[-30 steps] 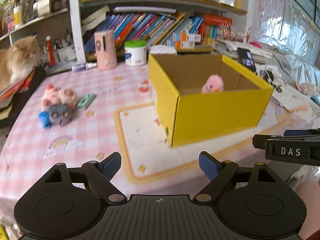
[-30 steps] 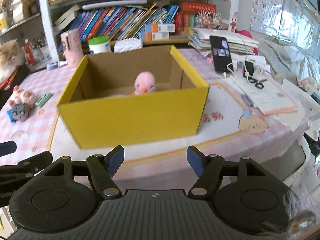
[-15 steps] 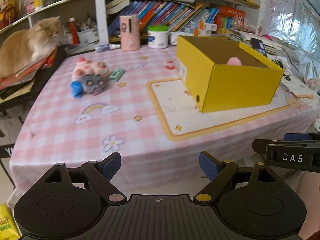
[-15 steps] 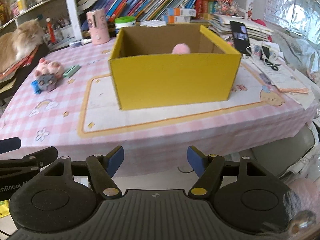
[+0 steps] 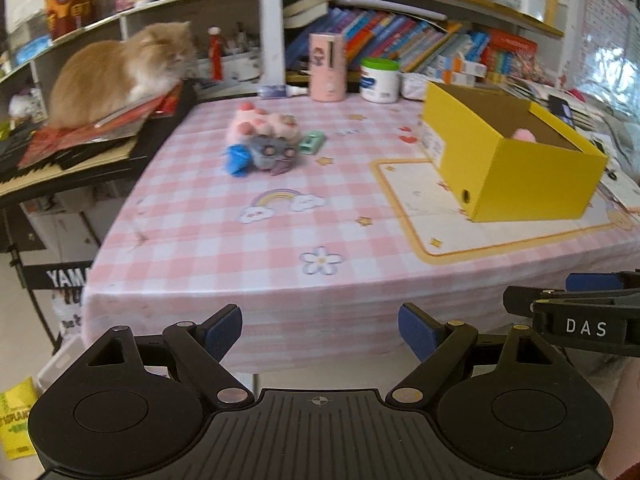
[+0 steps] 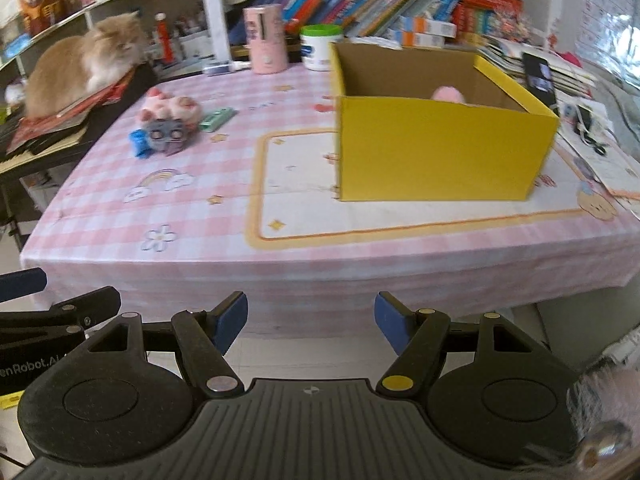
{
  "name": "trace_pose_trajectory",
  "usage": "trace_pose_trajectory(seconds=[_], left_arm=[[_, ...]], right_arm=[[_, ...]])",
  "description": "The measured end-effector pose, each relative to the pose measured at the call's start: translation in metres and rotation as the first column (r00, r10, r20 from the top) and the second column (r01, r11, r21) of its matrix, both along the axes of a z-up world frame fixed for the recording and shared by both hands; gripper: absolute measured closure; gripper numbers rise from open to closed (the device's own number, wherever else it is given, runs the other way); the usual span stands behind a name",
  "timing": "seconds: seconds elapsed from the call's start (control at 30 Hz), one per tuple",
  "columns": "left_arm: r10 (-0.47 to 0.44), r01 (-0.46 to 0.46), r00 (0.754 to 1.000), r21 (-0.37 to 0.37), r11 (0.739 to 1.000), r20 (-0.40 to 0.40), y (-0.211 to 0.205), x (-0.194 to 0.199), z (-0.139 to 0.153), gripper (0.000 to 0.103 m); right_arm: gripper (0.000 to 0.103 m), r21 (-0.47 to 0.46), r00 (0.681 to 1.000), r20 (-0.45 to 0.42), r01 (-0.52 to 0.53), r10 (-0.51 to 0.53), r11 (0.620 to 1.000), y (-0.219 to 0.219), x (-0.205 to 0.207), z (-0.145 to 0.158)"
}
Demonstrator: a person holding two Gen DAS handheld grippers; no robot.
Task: Organize objects
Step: 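Withdraw both open tools from the box toward the plush and toy car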
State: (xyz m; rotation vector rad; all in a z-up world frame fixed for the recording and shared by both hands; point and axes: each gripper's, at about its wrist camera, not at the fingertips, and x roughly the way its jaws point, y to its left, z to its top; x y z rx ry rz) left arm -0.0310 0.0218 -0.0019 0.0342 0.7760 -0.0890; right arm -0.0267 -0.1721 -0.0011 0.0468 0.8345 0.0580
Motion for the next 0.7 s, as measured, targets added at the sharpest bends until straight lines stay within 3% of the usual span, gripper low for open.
trace_pose_trajectory(seconds=[0.7], left_arm=[[0.107, -0.107, 0.993, -0.004, 0.994, 0.048, 0.049, -0.005, 0.008, 0.015]], right_arm=[[0.034, -0.012, 0.99, 0.048, -0.131, 0.132, 0.991, 0.056, 0.007, 0.013]])
